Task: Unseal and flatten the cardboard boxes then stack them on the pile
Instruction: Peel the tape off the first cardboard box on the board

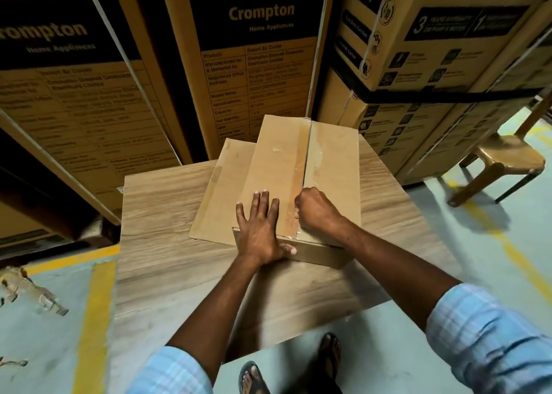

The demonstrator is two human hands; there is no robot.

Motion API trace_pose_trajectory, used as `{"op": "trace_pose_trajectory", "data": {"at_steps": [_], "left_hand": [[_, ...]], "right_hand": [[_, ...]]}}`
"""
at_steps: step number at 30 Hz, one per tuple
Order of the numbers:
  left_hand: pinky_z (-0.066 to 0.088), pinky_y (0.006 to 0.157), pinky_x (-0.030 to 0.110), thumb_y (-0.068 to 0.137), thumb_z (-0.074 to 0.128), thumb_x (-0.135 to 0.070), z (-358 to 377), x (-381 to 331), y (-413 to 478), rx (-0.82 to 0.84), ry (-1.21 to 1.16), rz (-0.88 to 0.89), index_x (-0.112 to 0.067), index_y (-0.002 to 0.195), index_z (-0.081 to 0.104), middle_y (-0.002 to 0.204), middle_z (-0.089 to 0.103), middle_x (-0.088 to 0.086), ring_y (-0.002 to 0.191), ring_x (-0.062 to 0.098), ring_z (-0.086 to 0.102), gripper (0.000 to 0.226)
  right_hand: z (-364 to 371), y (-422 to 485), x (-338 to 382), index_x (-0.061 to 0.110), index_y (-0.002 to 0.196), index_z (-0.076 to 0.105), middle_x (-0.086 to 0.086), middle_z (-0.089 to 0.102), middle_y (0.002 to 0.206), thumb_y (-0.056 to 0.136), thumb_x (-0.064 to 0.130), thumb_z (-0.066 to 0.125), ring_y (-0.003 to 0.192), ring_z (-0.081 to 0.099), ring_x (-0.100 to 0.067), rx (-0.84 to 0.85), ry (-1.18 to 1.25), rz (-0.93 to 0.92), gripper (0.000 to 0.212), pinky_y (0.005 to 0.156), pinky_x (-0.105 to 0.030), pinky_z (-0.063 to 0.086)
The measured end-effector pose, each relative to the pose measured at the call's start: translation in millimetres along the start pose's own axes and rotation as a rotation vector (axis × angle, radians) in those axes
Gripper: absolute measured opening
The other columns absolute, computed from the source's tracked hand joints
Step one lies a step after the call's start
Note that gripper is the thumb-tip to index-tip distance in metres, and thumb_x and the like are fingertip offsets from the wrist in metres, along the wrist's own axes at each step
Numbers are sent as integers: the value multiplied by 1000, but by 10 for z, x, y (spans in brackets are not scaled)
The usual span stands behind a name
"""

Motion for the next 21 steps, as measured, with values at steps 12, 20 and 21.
{"op": "trace_pose_trajectory", "data": {"at_steps": [12,20,21], "left_hand": [[-6,117,68,61,51,-97,31,-37,38,3,66,-50,-21,163,-6,168,-22,12,155,32,-23,140],[-1,118,71,63,49,-98,-63,-86,122,46,82,-63,-18,163,-7,169,-16,14,156,34,-16,140],[1,118,71,63,49,-98,-77,-108,133,47,94,-62,-18,163,-7,169,-15,15,156,35,-14,140]], "right_hand": [[154,109,58,5,120,62,-18,56,123,91,15,59,119,51,-33,196,-268,-157,30,98,-39,46],[69,-236,-87,10,117,54,-12,50,119,97,12,46,109,47,-28,50,-260,-312,22,93,-42,43],[79,-323,-121,12,119,54,-11,51,120,98,13,45,109,46,-27,-27,-265,-294,23,94,-42,41]]}}
Point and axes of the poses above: each hand's wrist, its own y-axis towards the middle knuckle, its own z-axis out of the palm, x = y × z, the point moved 5 cm from there along y, towards the middle knuckle
